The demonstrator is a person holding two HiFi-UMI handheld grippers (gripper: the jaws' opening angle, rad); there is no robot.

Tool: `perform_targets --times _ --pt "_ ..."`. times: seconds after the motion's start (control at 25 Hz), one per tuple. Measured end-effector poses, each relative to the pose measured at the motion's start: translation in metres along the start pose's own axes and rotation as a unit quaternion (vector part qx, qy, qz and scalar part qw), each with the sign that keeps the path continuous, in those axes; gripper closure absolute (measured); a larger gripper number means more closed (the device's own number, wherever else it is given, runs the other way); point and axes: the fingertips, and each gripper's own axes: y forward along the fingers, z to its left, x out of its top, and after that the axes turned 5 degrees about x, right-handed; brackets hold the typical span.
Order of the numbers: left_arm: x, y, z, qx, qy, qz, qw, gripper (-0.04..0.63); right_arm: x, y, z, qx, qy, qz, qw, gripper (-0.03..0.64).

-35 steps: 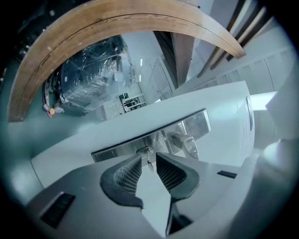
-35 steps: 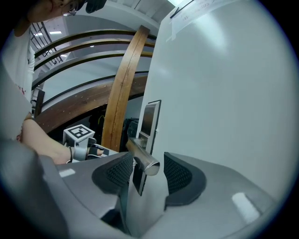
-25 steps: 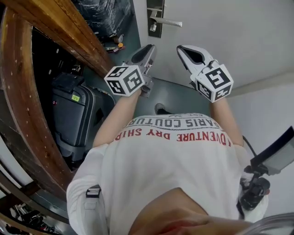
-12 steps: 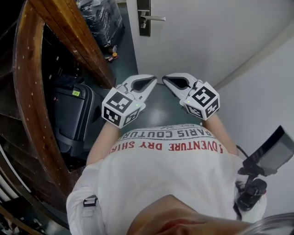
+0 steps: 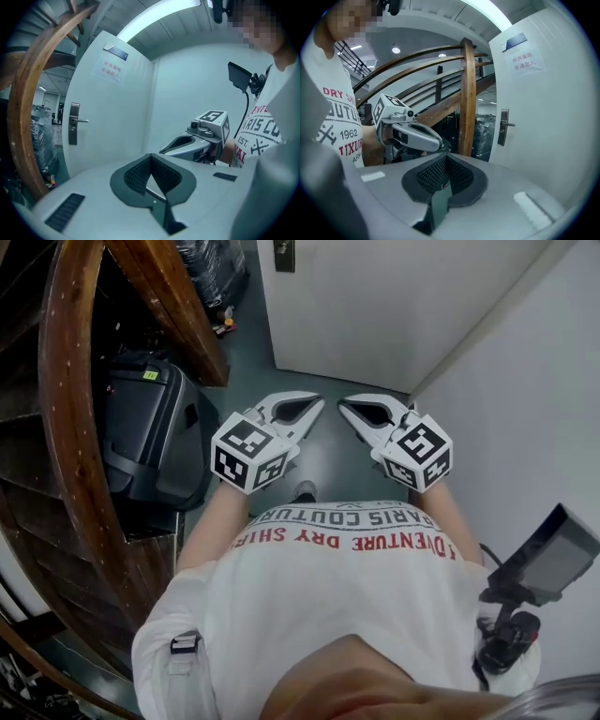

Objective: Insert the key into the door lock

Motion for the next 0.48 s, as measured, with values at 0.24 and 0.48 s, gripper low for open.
perform_targets --times 0.24,0.48 --pt "-0.049 -0.063 -0.155 -0.023 -0.002 0.009 0.9997 0.594 -0.057 -0.111 0.127 -0.033 0.029 0.009 0.999 0.615" --pt "-0.075 -0.125 -0.269 -0.033 0.001 0.021 0.9992 0.594 -0.067 -0.189 0.225 -0.05 0.034 -0.012 0.998 0.615"
